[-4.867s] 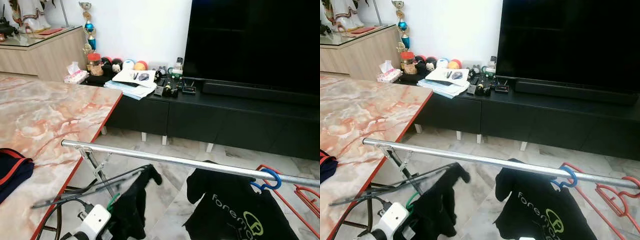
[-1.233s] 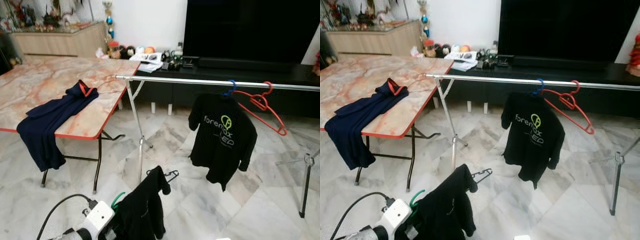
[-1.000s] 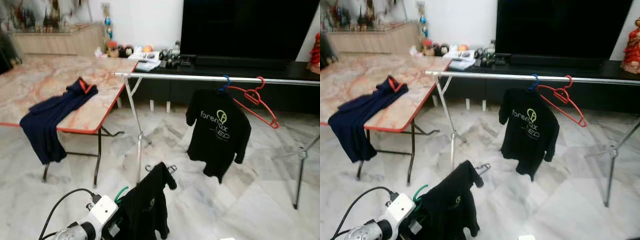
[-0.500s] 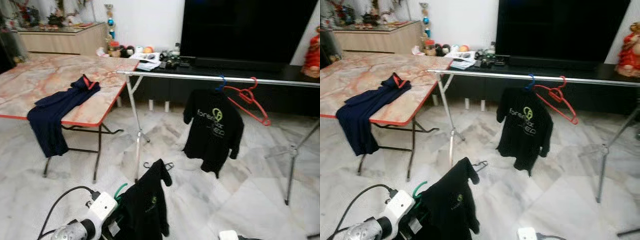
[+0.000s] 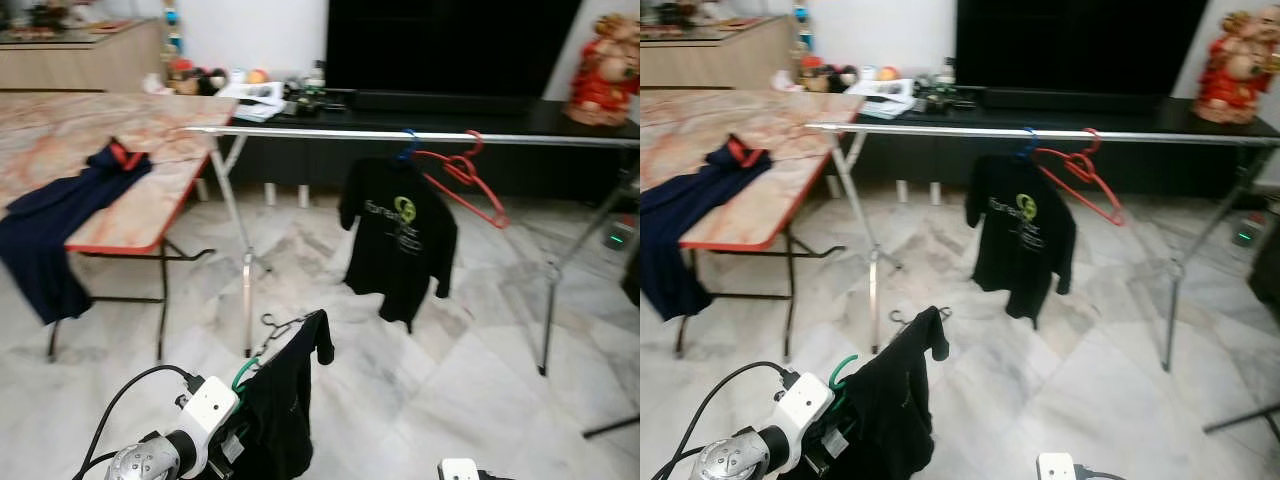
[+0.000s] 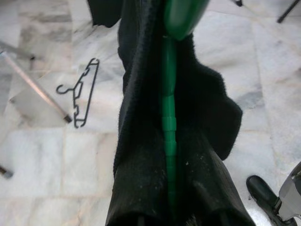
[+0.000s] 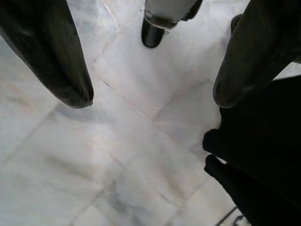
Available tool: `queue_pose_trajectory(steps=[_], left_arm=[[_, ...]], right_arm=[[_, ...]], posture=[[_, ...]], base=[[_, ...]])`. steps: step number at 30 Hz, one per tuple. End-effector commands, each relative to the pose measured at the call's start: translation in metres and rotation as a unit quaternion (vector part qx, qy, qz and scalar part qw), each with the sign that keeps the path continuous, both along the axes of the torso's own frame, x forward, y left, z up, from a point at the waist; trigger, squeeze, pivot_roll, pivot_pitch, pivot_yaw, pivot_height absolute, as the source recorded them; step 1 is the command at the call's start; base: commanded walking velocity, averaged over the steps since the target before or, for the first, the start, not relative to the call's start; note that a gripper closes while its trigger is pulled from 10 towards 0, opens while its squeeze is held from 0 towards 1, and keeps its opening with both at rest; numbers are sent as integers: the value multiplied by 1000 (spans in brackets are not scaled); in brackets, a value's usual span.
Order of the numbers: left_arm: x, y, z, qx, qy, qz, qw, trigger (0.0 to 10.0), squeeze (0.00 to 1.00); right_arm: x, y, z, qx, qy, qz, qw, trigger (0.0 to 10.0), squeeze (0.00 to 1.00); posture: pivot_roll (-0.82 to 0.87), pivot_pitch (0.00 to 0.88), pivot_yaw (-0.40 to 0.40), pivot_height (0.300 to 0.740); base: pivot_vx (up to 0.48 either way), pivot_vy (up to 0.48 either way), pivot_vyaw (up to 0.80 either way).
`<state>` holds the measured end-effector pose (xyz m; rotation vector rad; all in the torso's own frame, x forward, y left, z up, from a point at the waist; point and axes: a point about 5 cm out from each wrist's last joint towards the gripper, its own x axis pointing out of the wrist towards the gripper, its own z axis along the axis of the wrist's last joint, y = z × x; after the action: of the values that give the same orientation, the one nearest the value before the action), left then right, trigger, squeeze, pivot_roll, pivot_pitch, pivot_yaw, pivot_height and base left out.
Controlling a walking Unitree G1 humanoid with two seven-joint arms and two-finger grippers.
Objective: Hang hanger
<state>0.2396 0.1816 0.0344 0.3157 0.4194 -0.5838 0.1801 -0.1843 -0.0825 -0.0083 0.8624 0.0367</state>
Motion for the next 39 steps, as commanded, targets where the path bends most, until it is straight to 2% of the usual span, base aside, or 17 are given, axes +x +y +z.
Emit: queue_pose_trajectory(steps=[1, 5, 7, 12, 14, 17, 18, 19, 20, 21, 25, 26, 27, 28, 30, 37, 39], left_arm=[[6, 0, 12, -6, -21, -1, 1000, 10000, 0], [16, -5, 22, -8, -25, -2, 1000, 10000, 0], [22, -11, 31, -1, -29, -18, 999, 10000, 0], [31, -20, 44, 0, -31, -36, 999, 10000, 0], [44, -27, 58, -1, -29, -30, 999, 10000, 0], [51, -35, 68, -17, -32, -26, 999, 10000, 0], [54, -43, 75, -28, -35, -32, 998, 10000, 0], [55, -46, 78, -34, -36, -37, 998, 10000, 0], [56, -48, 80, -37, -36, -40, 998, 10000, 0], [57, -56, 87, -39, -41, -51, 997, 10000, 0], [57, -71, 98, -52, -44, -74, 995, 10000, 0], [56, -73, 99, -52, -43, -78, 995, 10000, 0], [55, -77, 100, -54, -40, -82, 994, 10000, 0], [55, -77, 100, -54, -40, -82, 994, 10000, 0], [52, -85, 97, -53, -29, -92, 994, 10000, 0], [54, -94, 104, -62, -32, -94, 993, 10000, 0], [53, -98, 108, -64, -31, -100, 992, 10000, 0]], right_arm=[[-1, 2, 0, 1, -4, 4, 1000, 10000, 0], [3, 4, 3, 3, -29, 29, 999, 10000, 0], [7, 9, 7, 5, -46, 78, 996, 10000, 0], [10, 16, 10, 15, -65, 140, 988, 10000, 0], [11, 22, 14, 49, -86, 167, 981, 10000, 0], [11, 26, 16, 69, -99, 184, 976, 10000, 0], [61, 39, 49, 97, -180, 208, 957, 10000, 0], [95, 49, 79, 115, -237, 225, 938, 10000, 0], [115, 56, 101, 125, -275, 238, 923, 10000, 0], [125, 61, 114, 136, -301, 252, 909, 10000, 0], [125, 62, 117, 141, -317, 262, 901, 10000, 0], [128, 65, 122, 157, -327, 260, 895, 10000, 0], [133, 69, 131, 196, -339, 253, 885, 10000, 0], [133, 69, 131, 196, -339, 253, 885, 10000, 0], [133, 72, 135, 234, -336, 269, 872, 10000, 0], [122, 70, 122, 235, -297, 305, 874, 10000, 0], [116, 71, 118, 262, -282, 324, 864, 10000, 0]], posture=[[147, 19, -12, 740], [149, 19, -10, 740], [148, 18, -8, 740], [145, 17, -6, 740], [139, 14, -2, 740], [139, 13, -1, 740], [139, 14, -1, 740], [139, 14, -1, 740], [139, 14, -1, 740], [139, 15, -5, 740], [140, 16, -8, 740], [137, 17, -9, 740], [136, 17, -12, 740], [136, 17, -12, 740], [135, 15, -13, 740], [130, 5, -18, 740], [130, 2, -19, 740]], base=[[0, 0, 0], [0, 0, 0], [0, 0, 0], [0, 0, 0], [0, 0, 0], [0, 0, 0], [0, 0, 0], [0, 0, 0], [0, 0, 0], [0, 0, 0], [0, 0, 0], [0, 0, 0], [0, 0, 0], [0, 0, 0], [0, 0, 0], [0, 0, 0], [0, 0, 0]])
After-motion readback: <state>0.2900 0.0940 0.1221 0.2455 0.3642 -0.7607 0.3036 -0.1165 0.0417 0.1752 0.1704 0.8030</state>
